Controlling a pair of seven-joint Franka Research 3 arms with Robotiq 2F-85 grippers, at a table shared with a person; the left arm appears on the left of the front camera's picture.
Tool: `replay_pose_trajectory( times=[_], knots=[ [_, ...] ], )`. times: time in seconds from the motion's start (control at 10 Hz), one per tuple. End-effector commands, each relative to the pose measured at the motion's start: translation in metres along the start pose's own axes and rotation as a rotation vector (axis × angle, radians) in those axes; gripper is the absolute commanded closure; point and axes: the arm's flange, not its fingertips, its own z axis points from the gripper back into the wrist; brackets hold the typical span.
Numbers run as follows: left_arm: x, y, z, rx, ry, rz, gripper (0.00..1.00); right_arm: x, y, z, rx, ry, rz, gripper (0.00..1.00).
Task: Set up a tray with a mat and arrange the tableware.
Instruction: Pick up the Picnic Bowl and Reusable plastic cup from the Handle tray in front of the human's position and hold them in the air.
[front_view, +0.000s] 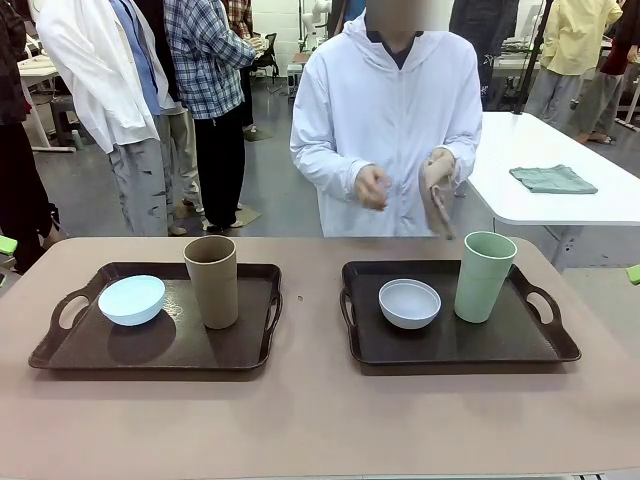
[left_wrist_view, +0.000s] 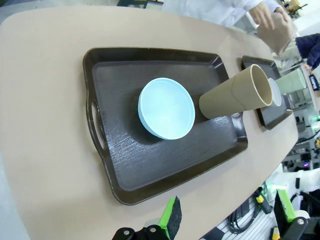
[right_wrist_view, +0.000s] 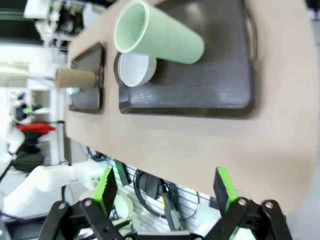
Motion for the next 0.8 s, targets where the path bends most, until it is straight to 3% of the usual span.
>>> replay_pose_trajectory(
  times=[0.0,0.2,0.3,0.5,0.7],
  knots=[
    [0.009,-0.036,-0.009,0.090,-0.002,-0.026,0.00,0.027,0.017,0.004,0.018,-0.076,0.223,0.00],
    [0.031,-0.098,-0.025,0.198,0.008,-0.068,0.00,0.053,0.033,-0.013,-0.038,-0.011,0.381,0.00],
    [0.041,-0.129,-0.032,0.240,0.016,-0.101,0.00,0.066,0.031,-0.020,-0.045,0.085,0.510,0.00],
    [0.049,-0.178,-0.052,0.297,0.036,-0.139,0.00,0.089,0.021,-0.023,-0.069,0.163,0.692,0.00],
    [0.056,-0.225,-0.087,0.359,0.112,-0.149,0.00,0.113,0.019,-0.025,-0.027,0.182,0.865,0.00]
  ],
)
